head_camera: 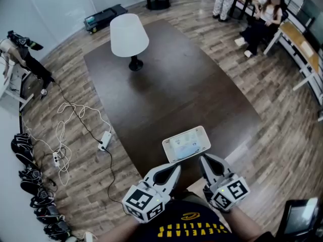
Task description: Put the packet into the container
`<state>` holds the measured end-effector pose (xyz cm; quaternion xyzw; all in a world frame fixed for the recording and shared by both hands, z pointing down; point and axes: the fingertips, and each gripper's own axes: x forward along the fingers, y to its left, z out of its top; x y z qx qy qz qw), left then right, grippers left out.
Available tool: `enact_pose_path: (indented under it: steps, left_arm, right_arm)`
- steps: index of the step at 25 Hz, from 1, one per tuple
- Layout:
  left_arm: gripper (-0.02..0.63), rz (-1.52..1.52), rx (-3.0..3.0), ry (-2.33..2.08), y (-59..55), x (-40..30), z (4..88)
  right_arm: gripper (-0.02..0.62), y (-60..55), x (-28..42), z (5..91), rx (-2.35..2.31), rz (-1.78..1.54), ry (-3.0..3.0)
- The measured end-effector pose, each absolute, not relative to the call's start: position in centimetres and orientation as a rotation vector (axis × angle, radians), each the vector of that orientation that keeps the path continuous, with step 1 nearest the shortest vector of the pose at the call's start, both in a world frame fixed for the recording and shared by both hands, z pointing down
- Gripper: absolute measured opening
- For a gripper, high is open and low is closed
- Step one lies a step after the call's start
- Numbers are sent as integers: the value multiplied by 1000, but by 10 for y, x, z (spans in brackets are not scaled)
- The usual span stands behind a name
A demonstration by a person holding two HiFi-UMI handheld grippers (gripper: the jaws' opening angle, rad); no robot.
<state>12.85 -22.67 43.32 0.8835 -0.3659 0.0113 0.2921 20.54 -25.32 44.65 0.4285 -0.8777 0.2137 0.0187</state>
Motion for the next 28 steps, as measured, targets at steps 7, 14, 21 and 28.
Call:
enact_pose_path:
  steps: [7,14,21,28]
  left_arm:
    - [0,-30,2367,-954,-229,126,414]
    - [0,-44,2376,-919,-228,127,409]
    - [0,-33,2407,-907,-228,131,406]
    - [0,-19,2396,-904,-232,129,408]
  right_arm:
    - [11,-250,203,418,1434,616,-2734]
    - [11,-246,196,393,1507,586,-2763]
    - [11,-238,188,394,1482,524,-2763]
    - [11,-238,184,397,1455,524,-2751]
